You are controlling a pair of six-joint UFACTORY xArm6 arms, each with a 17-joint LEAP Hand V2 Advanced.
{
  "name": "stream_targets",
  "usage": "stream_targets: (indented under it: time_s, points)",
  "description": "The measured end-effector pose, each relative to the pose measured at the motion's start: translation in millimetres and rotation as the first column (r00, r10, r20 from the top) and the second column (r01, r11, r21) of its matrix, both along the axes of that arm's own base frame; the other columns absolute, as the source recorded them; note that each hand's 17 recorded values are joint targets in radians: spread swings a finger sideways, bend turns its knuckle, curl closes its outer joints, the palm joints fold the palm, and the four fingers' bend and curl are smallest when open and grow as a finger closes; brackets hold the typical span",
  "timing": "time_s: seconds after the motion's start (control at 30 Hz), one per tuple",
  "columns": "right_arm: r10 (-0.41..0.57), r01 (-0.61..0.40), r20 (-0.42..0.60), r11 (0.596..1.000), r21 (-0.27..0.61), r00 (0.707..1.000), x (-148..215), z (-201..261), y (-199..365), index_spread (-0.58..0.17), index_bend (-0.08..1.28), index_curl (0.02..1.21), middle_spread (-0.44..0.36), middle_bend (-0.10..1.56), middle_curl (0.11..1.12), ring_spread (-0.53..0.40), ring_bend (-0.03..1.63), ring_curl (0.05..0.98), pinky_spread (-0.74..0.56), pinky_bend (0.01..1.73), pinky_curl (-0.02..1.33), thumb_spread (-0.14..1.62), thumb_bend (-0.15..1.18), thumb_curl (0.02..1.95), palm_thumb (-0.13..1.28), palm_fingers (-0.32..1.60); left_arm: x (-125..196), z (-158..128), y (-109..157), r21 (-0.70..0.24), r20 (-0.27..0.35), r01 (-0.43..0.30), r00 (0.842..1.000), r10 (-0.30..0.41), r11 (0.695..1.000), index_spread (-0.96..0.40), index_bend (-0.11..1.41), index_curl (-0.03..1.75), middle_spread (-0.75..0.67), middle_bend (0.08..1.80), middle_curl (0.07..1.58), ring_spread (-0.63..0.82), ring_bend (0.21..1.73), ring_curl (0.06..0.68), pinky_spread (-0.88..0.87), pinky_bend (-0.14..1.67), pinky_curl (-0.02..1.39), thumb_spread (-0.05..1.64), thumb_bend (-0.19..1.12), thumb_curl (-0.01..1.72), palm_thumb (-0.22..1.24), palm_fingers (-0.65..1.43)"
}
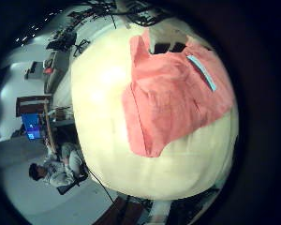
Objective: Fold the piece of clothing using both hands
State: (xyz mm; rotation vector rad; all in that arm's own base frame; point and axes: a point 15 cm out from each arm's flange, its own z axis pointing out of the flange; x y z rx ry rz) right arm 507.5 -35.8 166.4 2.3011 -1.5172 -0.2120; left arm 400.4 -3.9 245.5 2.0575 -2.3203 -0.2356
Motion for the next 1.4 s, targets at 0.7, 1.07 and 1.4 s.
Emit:
stream_targets:
  time_s: [0.7, 1.07, 1.4]
  points:
    - [0.041, -0.044, -0.023, 0.986, -0.159, 0.999, 0, -30, -15, -0.407, 0.19, 0.35, -0.193, 0.46, 0.41, -0.292, 0.69, 0.29, -0.22, 0.44, 0.28, 0.88, -0.02, 0.35, 0.7, 1.02, -19, 7, 14, 0.007, 0.001, -0.015, 1.0, 0.015, 1.0, 0.12, 0.17, 0.32, 0.22, 0.19, 0.34, 0.39, 0.48, 0.243, 0.28, 0.38, 0.33, 1.24, -0.01, 0.25, 0.39, 0.1]
    - [0.048, -0.043, 0.034, 0.99, -0.133, 0.998, -25, -16, -33, -0.356, 0.72, 0.61, -0.178, 0.95, 0.6, -0.278, 1.04, 0.47, -0.52, 0.86, 0.44, 0.86, 0.03, 0.43, 0.97, 1.48, -24, 16, 22, 0.01, 0.016, -0.02, 1.0, 0.02, 1.0, 0.12, 0.17, 0.32, 0.19, 0.2, 0.34, 0.37, 0.48, 0.233, 0.26, 0.37, 0.32, 1.25, -0.01, 0.25, 0.4, 0.12]
    - [0.083, -0.063, 0.183, 0.992, -0.11, 0.98, -55, 69, -34, -0.271, 1.0, 0.73, -0.133, 1.21, 0.71, -0.214, 1.28, 0.585, -0.37, 1.16, 0.6, 0.95, 0.06, 0.55, 1.12, 1.26, -36, 20, 47, 0.01, 0.011, -0.04, 0.999, 0.04, 0.999, 0.11, 0.17, 0.32, 0.15, 0.19, 0.34, 0.37, 0.47, 0.225, 0.25, 0.36, 0.32, 1.25, -0.01, 0.25, 0.4, 0.13]
